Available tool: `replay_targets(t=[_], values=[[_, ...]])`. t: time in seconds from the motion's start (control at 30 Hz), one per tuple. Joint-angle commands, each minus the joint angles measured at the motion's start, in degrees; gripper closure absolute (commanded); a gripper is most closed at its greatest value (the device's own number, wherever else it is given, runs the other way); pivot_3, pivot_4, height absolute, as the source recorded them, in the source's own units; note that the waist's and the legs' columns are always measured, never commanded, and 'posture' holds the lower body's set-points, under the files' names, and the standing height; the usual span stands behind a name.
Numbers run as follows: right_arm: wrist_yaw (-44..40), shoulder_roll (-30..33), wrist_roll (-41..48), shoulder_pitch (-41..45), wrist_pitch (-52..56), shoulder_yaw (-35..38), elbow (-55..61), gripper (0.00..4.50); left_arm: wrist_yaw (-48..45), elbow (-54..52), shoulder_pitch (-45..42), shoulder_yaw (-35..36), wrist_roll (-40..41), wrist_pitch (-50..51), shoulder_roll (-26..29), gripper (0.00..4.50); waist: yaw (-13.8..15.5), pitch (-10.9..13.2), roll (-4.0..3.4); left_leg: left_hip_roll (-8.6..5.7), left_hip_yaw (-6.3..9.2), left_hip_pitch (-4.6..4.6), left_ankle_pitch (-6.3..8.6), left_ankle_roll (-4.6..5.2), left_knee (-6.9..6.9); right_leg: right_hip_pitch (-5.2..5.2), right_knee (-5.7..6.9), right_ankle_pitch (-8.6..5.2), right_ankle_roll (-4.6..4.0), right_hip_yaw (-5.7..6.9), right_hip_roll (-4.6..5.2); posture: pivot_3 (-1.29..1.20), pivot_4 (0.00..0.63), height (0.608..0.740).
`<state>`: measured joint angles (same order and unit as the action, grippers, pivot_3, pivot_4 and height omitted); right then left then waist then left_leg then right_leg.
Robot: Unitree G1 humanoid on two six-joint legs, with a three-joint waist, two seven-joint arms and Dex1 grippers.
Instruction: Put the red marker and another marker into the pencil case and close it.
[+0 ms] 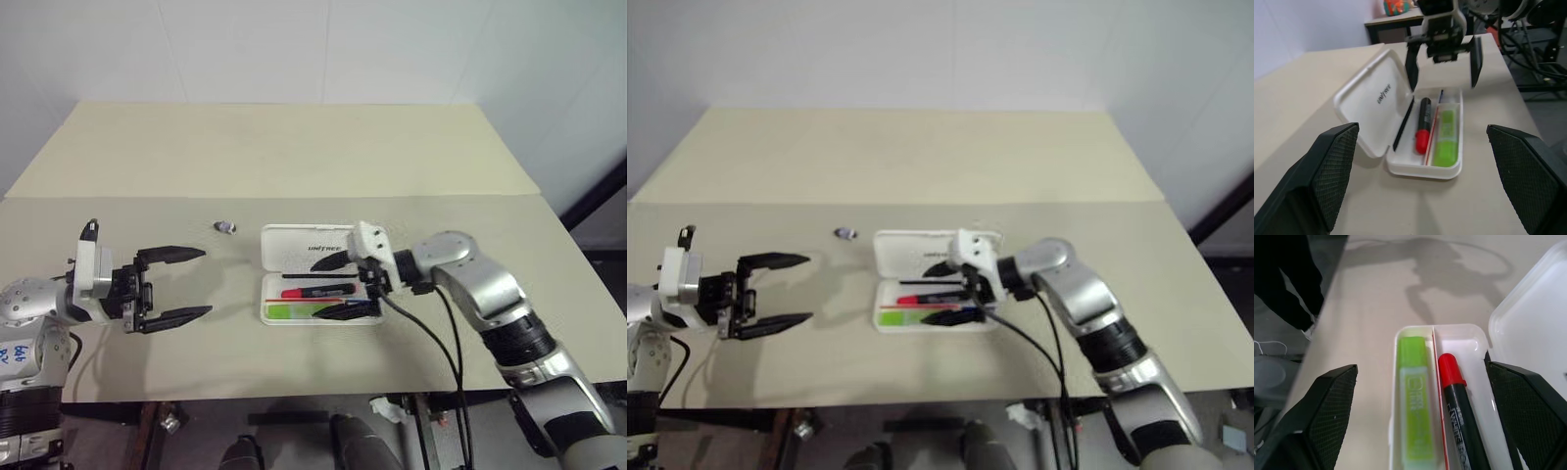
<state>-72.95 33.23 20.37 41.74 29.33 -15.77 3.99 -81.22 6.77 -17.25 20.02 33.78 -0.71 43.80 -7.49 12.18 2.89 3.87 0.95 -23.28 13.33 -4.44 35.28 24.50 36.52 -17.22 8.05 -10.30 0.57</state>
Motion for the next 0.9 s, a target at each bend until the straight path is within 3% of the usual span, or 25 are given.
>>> replay_targets(t=[0.03,0.1,0.3,0.6,0.9], values=[[-3.60,1.52,7.23,-2.70,-0.92,6.58,4.65,0.02,2.62,2.38,-2.08,-0.04,-1.97,-2.00,0.16,0.00,0.30,0.00,0.01,0.00,0.00,0.00,0.00,0.00,0.00,0.00,-0.01,-0.01,0.01,0.00,0.00,0.00,0.150,0.740],[-4.52,0.57,12.19,-4.58,-2.21,11.29,4.79,0.02,3.86,5.06,-4.15,-0.84,-3.76,-3.60,0.10,0.00,0.33,0.00,0.01,0.00,0.01,0.00,0.00,0.00,0.02,-0.01,0.00,0.00,0.02,0.00,-0.01,0.00,0.150,0.740],[-4.93,3.52,12.08,-7.44,-4.68,14.48,4.01,0.02,5.20,21.60,-14.82,-5.39,-12.54,-10.07,2.15,0.00,0.51,0.00,0.01,-0.02,0.00,0.00,-0.01,0.01,0.27,-0.06,0.10,0.04,0.08,-0.01,-0.03,0.00,0.150,0.740],[-1.77,3.62,9.59,-7.98,-7.72,14.61,1.90,0.02,14.82,48.74,-33.84,-11.41,-25.00,-18.75,1.99,0.00,0.89,0.00,0.01,-0.03,0.00,-0.01,0.00,0.01,0.45,-0.04,0.33,0.03,0.10,-0.04,-0.06,0.00,0.150,0.740],[0.26,3.31,9.23,-8.91,-8.91,14.67,2.43,0.02,18.24,62.41,-43.89,-18.10,-34.80,-23.69,1.88,0.00,1.50,0.00,0.02,-0.03,0.01,-0.06,0.00,0.01,0.41,0.01,0.39,-0.02,0.11,-0.02,-0.08,0.00,0.150,0.740]])
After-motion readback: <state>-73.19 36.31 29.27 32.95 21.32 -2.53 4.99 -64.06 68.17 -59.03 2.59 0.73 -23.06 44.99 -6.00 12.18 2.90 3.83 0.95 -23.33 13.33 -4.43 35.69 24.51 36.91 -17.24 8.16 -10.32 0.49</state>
